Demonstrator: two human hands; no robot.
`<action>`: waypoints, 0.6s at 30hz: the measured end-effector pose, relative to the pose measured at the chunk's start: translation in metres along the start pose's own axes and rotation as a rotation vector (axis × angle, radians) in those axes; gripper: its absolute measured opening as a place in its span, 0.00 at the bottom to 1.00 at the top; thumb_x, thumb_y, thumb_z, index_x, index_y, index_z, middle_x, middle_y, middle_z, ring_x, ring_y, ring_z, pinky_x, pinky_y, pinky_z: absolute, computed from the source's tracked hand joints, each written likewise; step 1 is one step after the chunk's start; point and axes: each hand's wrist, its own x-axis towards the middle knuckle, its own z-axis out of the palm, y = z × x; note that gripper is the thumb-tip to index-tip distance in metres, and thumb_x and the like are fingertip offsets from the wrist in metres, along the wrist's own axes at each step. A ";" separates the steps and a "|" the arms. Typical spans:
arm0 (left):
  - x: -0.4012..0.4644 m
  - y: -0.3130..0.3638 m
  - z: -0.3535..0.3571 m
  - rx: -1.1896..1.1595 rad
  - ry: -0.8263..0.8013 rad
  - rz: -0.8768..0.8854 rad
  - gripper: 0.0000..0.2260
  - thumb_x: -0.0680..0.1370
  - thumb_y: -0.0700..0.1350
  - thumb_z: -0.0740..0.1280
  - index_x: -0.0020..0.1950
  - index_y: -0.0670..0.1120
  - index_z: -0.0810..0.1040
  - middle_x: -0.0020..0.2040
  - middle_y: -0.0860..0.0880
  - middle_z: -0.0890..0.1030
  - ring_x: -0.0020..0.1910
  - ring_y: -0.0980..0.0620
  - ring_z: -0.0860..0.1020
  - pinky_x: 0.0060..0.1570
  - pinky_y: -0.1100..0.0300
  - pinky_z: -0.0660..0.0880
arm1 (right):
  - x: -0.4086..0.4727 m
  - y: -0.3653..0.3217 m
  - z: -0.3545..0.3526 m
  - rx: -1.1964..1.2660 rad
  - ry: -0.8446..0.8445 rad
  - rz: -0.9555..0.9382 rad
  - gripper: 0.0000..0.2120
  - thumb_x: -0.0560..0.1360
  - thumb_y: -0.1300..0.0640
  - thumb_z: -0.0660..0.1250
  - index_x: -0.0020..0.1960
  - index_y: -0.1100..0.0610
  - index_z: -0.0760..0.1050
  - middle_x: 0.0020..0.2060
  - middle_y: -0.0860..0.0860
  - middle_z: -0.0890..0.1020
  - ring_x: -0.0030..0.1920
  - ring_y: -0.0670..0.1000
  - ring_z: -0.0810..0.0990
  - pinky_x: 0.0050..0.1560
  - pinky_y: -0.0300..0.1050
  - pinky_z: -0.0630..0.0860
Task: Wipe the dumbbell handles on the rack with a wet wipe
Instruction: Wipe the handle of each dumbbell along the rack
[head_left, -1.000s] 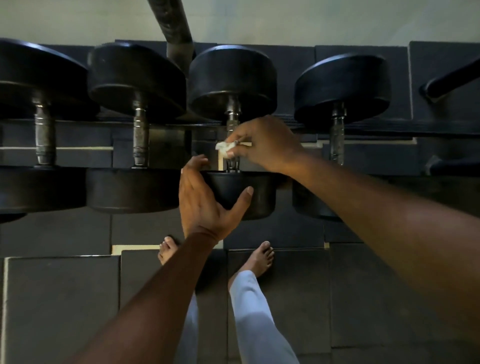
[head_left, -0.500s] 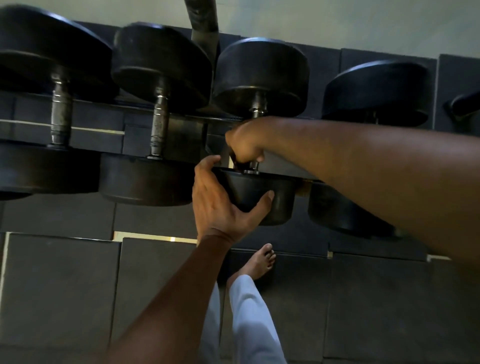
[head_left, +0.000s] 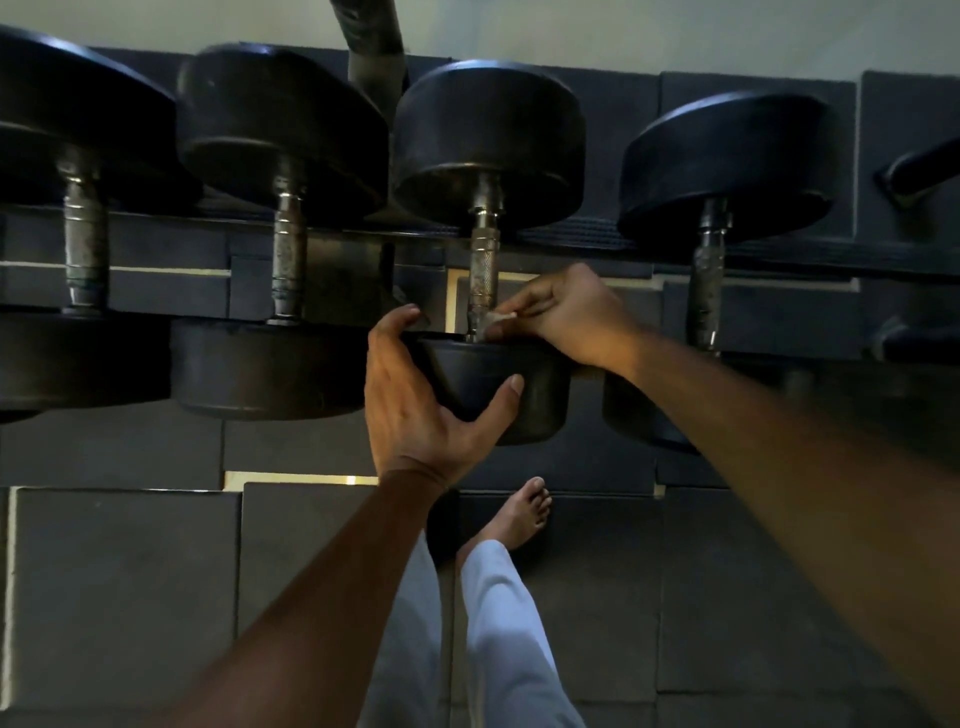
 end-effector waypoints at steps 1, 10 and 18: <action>0.000 0.000 0.000 0.005 -0.001 -0.001 0.43 0.68 0.61 0.81 0.74 0.41 0.68 0.68 0.46 0.74 0.65 0.50 0.76 0.63 0.53 0.77 | 0.000 0.005 -0.001 0.026 0.022 0.038 0.14 0.68 0.44 0.84 0.51 0.46 0.89 0.47 0.41 0.89 0.53 0.41 0.86 0.57 0.47 0.83; 0.001 0.001 0.000 0.034 -0.016 0.007 0.43 0.69 0.65 0.78 0.73 0.40 0.70 0.66 0.47 0.74 0.64 0.51 0.76 0.62 0.58 0.75 | 0.033 0.003 0.003 -0.088 -0.153 0.140 0.05 0.80 0.53 0.75 0.52 0.44 0.82 0.51 0.44 0.84 0.54 0.45 0.82 0.50 0.43 0.78; 0.000 -0.002 -0.002 0.042 -0.028 -0.002 0.42 0.69 0.66 0.77 0.72 0.40 0.70 0.65 0.47 0.74 0.62 0.51 0.76 0.60 0.57 0.77 | 0.040 0.002 0.003 -0.013 -0.259 0.200 0.09 0.81 0.54 0.73 0.58 0.41 0.82 0.57 0.47 0.84 0.58 0.49 0.82 0.51 0.46 0.78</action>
